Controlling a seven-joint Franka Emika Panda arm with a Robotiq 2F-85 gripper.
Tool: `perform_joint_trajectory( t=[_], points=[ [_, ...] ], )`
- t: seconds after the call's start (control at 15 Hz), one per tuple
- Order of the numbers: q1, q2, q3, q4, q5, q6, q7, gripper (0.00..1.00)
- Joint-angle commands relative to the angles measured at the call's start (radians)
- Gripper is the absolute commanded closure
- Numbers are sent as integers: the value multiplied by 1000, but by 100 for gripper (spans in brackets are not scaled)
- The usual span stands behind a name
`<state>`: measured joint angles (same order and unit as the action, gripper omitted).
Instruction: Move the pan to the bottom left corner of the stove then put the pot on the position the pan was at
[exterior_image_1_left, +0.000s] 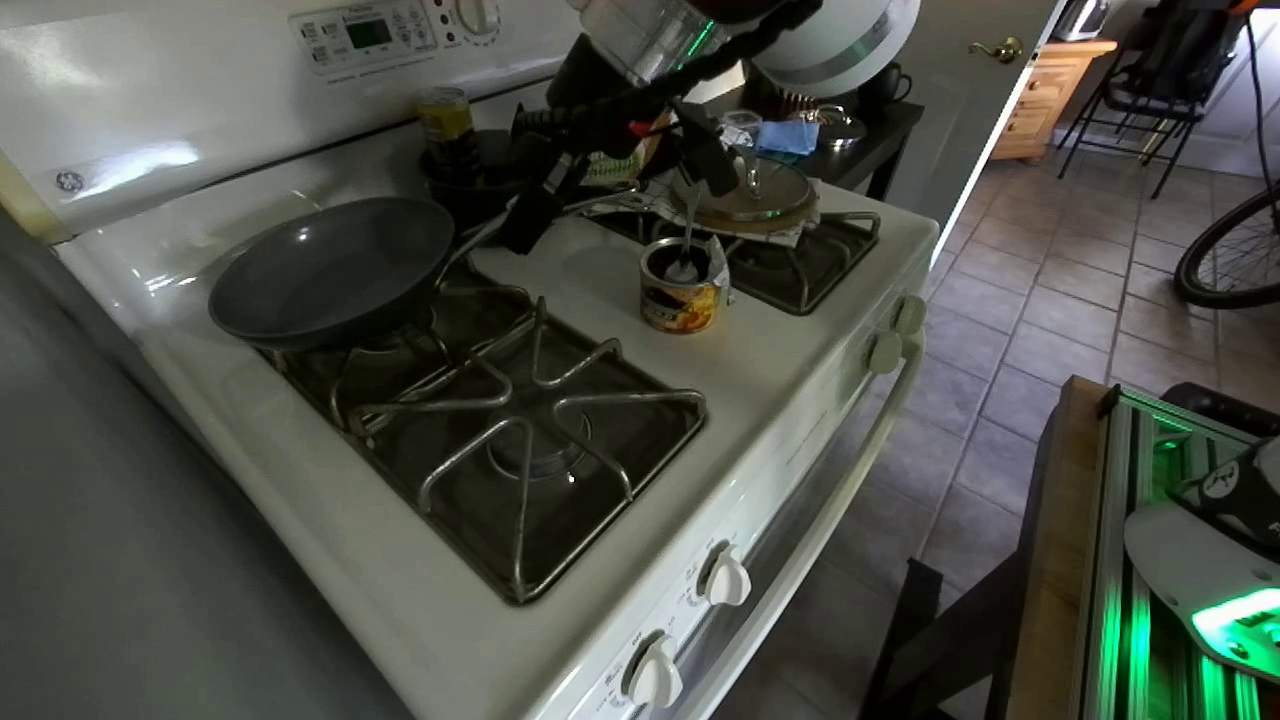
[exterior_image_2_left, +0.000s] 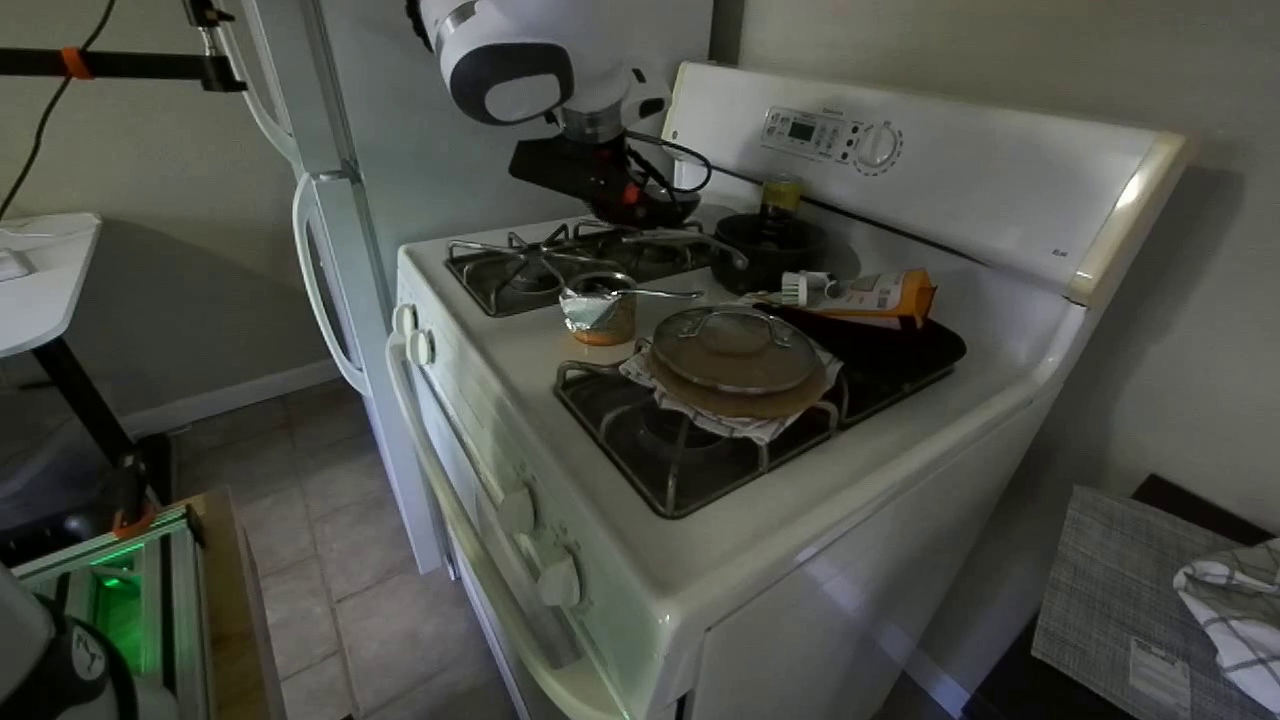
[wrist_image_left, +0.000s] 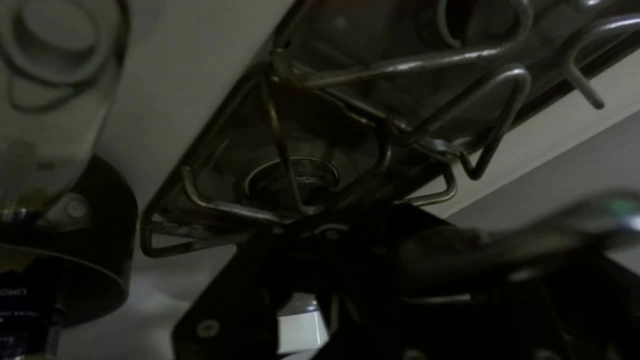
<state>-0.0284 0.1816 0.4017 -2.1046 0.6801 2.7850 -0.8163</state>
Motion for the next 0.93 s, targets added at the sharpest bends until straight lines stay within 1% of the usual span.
perform_joint_trajectory(
  t=[0.0, 0.13, 0.2, 0.27, 0.33, 0.53, 0.6, 0.67, 0.73, 0.87],
  points=[
    [-65, -120, 35, -40, 157, -81, -194, 98],
    [-94, -170, 27, -46, 280, -161, -303, 98],
    [-106, -204, 11, -63, 309, -220, -335, 98],
    [-34, -247, -93, -84, 330, -295, -365, 98],
    [-32, -288, -129, -105, 338, -383, -398, 98],
    [-8, -398, -255, -171, 274, -610, -453, 98],
    [-3, -424, -288, -183, 239, -667, -457, 98],
    [1, -455, -313, -205, 209, -709, -461, 98],
    [5, -462, -333, -203, 177, -745, -464, 98],
    [22, -483, -359, -215, 131, -781, -482, 98]
  ],
)
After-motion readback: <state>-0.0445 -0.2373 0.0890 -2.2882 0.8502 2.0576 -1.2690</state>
